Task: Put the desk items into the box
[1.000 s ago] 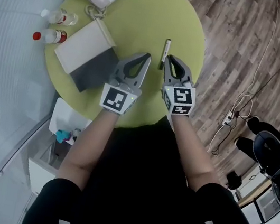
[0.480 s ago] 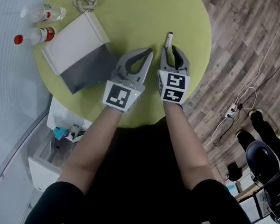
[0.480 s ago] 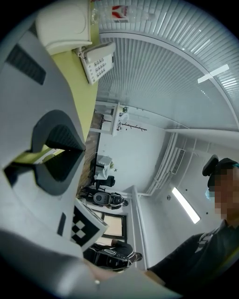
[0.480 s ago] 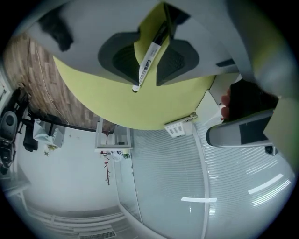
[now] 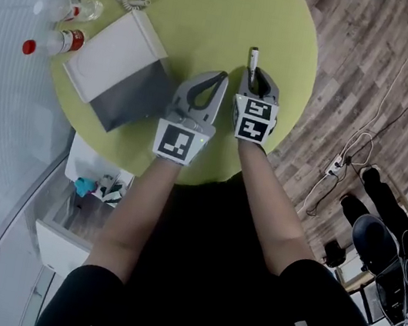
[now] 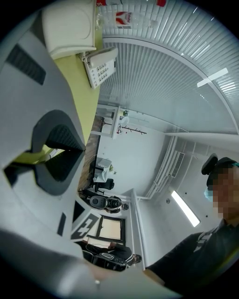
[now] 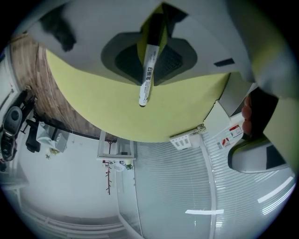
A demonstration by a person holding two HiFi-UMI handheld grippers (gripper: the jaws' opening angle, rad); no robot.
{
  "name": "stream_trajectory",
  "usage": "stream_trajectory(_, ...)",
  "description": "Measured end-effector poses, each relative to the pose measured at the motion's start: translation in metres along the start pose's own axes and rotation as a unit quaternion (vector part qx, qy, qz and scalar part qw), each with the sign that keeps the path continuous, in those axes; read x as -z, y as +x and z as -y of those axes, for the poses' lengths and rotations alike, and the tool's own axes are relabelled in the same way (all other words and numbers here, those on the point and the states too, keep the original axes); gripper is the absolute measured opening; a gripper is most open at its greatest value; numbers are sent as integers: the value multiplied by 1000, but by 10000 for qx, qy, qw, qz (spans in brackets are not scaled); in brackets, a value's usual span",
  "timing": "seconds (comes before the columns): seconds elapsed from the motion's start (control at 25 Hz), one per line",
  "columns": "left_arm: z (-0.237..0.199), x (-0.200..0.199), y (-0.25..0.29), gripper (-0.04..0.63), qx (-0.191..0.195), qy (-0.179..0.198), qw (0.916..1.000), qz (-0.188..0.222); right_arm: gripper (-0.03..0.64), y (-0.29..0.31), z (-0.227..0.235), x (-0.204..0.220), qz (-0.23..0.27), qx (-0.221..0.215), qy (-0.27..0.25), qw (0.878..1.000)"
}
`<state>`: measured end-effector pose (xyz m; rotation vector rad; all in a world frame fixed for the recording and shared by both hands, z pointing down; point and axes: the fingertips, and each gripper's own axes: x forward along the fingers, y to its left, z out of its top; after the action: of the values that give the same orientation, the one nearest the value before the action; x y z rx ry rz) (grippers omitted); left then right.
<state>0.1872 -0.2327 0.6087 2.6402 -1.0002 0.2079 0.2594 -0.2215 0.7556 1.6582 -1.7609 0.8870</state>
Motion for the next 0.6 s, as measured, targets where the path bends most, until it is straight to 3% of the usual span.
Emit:
stream_trajectory(0.24, 4, -6, -15, 9, -75, 1, 10000, 6, 71, -4, -3, 1, -155, -189, -56, 9997)
stream_trajectory(0.6, 6, -34, -45, 9, -261, 36, 9995, 180, 71, -39, -20, -22, 5, -534, -454, 9975)
